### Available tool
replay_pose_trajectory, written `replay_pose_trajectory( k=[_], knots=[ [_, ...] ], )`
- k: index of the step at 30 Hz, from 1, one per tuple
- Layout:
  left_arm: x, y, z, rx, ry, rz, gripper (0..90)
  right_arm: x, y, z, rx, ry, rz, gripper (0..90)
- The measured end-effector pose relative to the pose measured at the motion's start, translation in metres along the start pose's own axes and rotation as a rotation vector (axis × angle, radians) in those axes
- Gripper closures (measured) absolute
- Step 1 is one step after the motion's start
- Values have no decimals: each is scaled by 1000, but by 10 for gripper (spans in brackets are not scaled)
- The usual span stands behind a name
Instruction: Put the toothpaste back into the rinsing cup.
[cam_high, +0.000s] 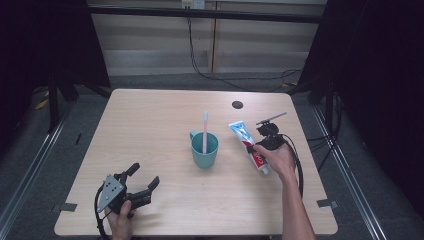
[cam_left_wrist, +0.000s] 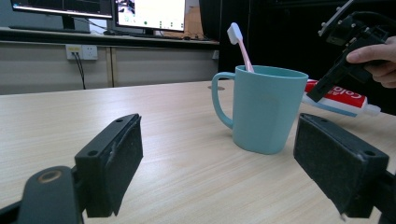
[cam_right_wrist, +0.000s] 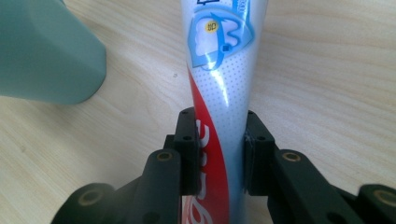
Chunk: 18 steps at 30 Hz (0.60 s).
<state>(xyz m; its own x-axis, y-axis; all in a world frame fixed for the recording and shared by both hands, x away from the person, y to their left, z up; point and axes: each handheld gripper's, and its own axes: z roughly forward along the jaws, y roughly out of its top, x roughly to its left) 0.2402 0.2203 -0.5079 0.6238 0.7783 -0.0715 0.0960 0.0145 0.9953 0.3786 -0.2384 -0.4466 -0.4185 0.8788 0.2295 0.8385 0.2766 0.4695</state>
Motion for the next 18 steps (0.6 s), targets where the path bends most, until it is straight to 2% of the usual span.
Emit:
replay_pose_trajectory(
  k=[18],
  knots=[
    [0,0,0,0,0,-1,157,3,-5,-13,-151,6,-19,723]
  ],
)
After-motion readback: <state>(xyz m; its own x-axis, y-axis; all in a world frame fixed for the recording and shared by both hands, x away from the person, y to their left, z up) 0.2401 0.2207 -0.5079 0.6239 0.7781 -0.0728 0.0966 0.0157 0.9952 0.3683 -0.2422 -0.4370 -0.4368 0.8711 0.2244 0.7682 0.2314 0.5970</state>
